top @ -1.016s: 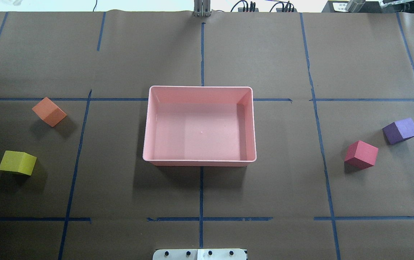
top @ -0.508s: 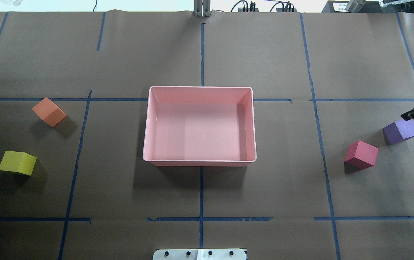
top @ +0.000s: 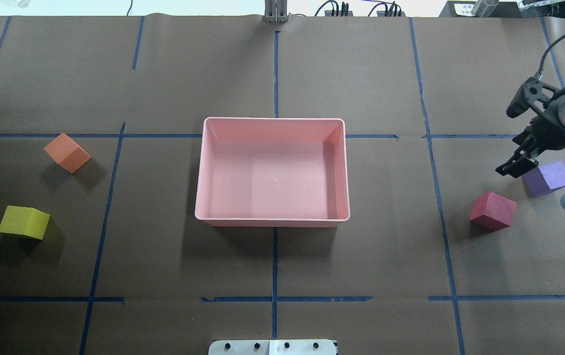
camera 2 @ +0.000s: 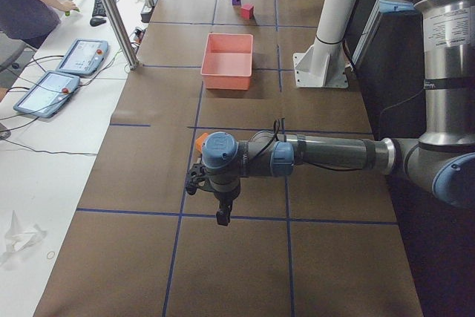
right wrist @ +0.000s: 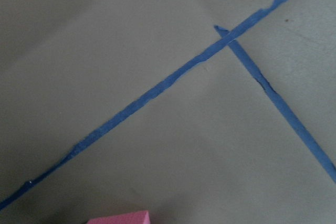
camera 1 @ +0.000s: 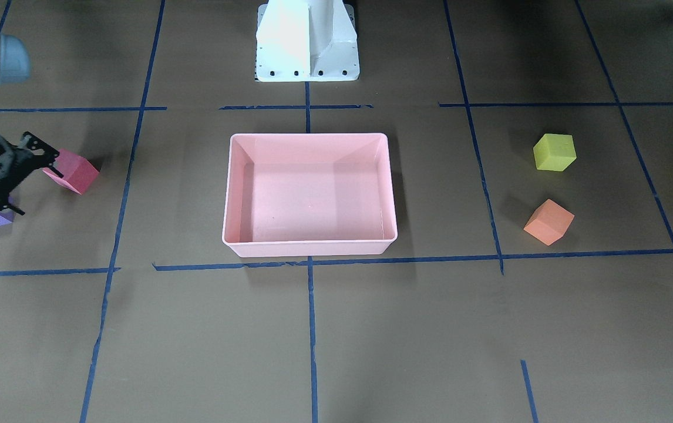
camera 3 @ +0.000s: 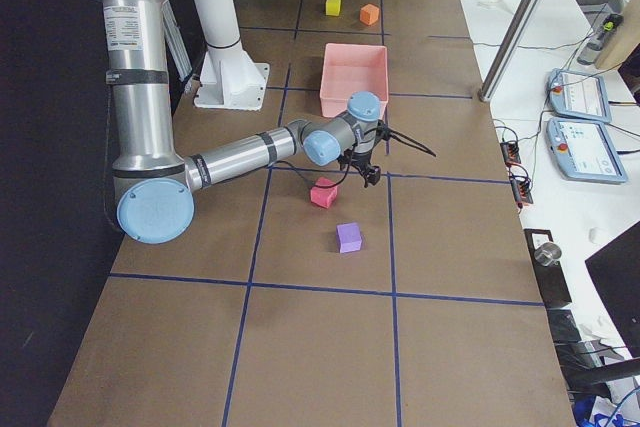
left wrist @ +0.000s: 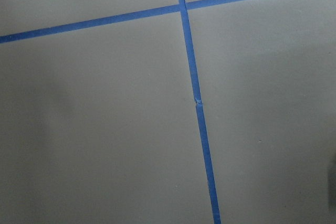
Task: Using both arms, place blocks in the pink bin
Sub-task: 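Lower the right gripper over the pink-red block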
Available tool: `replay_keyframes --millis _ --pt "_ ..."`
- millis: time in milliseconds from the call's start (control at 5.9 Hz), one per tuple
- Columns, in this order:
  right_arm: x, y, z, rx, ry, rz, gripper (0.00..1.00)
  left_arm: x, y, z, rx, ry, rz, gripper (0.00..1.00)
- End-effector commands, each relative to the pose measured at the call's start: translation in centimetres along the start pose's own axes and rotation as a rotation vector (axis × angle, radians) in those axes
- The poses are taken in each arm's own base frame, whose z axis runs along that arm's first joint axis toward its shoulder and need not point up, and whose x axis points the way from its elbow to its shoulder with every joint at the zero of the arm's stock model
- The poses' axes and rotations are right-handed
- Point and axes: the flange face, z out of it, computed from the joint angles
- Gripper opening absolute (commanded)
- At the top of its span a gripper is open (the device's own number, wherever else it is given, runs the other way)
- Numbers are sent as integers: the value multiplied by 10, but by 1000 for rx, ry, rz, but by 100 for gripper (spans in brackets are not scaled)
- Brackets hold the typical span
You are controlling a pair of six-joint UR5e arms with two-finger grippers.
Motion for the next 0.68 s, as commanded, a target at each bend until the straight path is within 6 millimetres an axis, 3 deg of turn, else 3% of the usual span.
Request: replay_keyframes --millis 0,169,508 --pt "-23 13 29 -57 -34 -21 100 -1 2 1 -2 1 -2 100" --pt "-28 30 40 -89 -52 -17 100 -1 2 1 -2 1 -2 100" --pt "-46 38 48 -112 -76 -38 100 -1 2 2 -3 1 -3 100"
